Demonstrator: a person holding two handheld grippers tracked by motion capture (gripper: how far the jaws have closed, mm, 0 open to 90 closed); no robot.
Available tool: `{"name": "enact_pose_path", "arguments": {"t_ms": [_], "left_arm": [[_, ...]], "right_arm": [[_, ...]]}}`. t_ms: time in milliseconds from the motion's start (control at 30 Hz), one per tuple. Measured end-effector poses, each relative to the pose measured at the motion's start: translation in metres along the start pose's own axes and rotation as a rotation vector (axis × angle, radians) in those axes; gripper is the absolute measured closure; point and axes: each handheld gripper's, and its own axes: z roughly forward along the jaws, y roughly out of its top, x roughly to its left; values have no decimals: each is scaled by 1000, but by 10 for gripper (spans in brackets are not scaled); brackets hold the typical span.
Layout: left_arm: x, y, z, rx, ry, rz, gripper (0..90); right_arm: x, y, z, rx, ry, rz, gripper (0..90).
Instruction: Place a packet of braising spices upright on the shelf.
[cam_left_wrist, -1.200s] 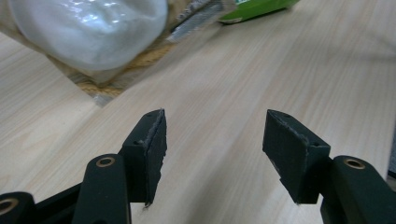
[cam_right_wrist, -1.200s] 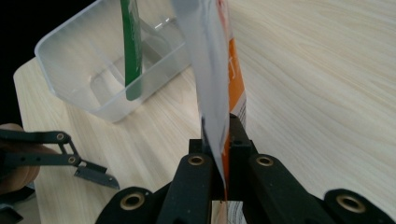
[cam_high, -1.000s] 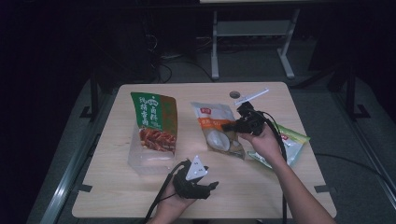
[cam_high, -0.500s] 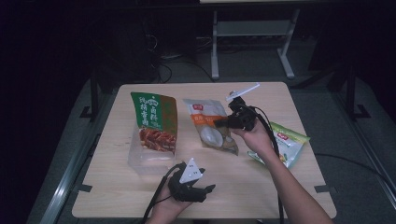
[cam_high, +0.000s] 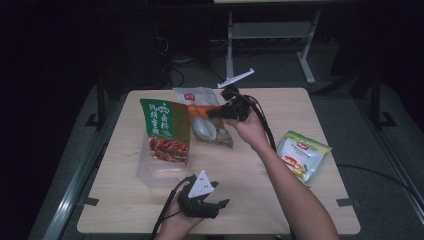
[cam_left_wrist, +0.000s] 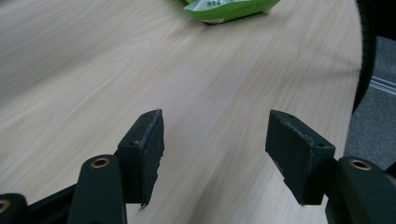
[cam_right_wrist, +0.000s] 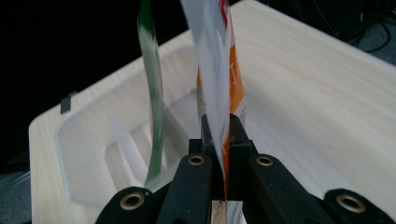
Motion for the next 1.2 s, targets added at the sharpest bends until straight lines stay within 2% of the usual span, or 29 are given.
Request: {"name": "enact_pose_path", "arguments": {"t_ms": [100, 133, 267, 400, 567, 833, 967, 1067, 1200], "left_arm": [[-1, 0, 0, -8, -9, -9, 366], [-2, 0, -1, -8, -8, -10, 366], [-3, 0, 0, -12, -13, 4, 366], [-4, 0, 0, -2, -17, 16, 365], [-6, 0, 1, -3, -20, 29, 365], [-8, 1, 1, -4, -22, 30, 365], [-8, 1, 1, -6, -23, 31, 365], [-8, 2, 1, -5, -24, 35, 365], [-8, 2, 0, -10, -22, 35, 365]], "right_arm": [[2, 16, 8, -11, 6, -11, 900], [2, 21, 11, -14, 0, -29, 900], [8, 44, 21, -31, 16, -39, 900], [9, 59, 38, -41, 39, -46, 900], [10, 65, 63, -57, 74, -38, 900], [12, 72, 91, -84, 114, -23, 900], [10, 70, 104, -91, 139, -10, 900], [10, 67, 114, -84, 145, -10, 900], [9, 60, 125, -90, 153, 14, 900]]}}
